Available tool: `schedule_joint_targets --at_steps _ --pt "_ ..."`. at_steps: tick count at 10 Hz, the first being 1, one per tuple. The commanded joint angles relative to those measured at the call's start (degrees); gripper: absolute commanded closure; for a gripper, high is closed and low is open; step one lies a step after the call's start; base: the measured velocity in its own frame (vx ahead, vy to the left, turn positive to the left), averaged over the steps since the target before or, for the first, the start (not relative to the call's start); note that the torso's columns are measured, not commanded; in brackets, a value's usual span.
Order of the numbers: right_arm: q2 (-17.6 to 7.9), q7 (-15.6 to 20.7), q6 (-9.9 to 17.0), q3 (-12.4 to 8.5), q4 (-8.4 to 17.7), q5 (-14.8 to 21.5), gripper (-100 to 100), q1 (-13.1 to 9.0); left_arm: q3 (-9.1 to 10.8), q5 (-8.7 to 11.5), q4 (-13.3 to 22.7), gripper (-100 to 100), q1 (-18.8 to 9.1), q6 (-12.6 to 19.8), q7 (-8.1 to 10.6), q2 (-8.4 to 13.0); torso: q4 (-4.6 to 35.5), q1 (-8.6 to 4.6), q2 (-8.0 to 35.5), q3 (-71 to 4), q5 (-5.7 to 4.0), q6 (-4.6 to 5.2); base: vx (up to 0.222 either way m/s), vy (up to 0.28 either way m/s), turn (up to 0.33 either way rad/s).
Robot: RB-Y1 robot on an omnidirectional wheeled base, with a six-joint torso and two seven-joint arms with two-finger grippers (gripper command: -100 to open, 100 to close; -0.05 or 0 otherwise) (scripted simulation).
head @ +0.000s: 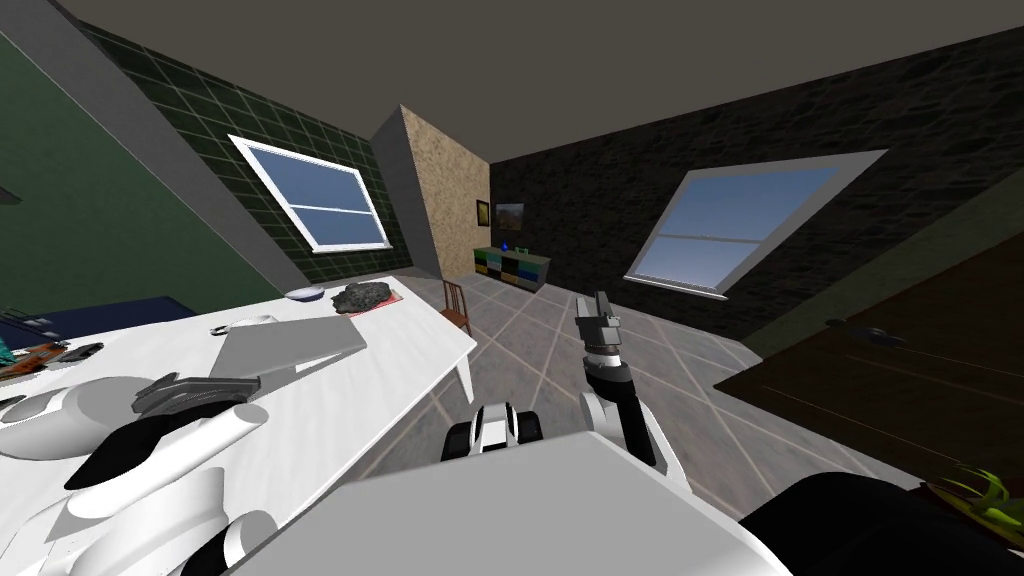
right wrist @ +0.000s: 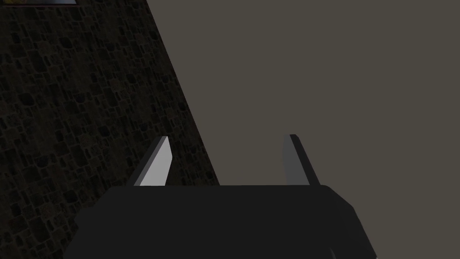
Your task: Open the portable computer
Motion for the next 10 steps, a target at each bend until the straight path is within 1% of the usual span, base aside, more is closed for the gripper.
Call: schedule_joint_targets --at_steps 1,3,4,5,10 --pt "0.0 0.0 0.0 0.0 0.0 0.0 0 0.0 2.31 -1.5 -0.7 -100 -1.9 3.2 0.02 1.8 0.1 0.06 0.1 0.1 -0.04 0.04 -0.074 -0.039 -0.097" --pt "0.0 0.0 0.0 0.0 0.0 0.0 0 0.0 3.58 -2.4 -1.0 -100 -3.0 5.0 0.01 2.8 0.0 0.28 0.1 0.1 0.09 -0.02 -0.053 -0.020 -0.074" --pt "0.0 0.0 0.0 0.0 0.0 0.0 0 0.0 3.25 -2.3 -0.9 -100 -2.8 4.4 -0.08 2.1 0.0 0.35 0.0 0.0 0.13 -0.04 -0.018 -0.006 -0.017" --pt "0.0 0.0 0.0 0.0 0.0 0.0 0 0.0 3.32 -2.4 -0.9 0 -2.8 4.7 -0.12 2.2 -0.1 0.44 -0.1 0.0 0.24 -0.05 -0.005 -0.004 0.003" --pt "0.0 0.0 0.0 0.0 0.0 0.0 0 0.0 3.25 -2.4 -1.0 0 -2.9 4.7 -0.15 2.2 -0.1 0.47 0.0 0.0 0.31 -0.07 0.000 0.000 0.000"
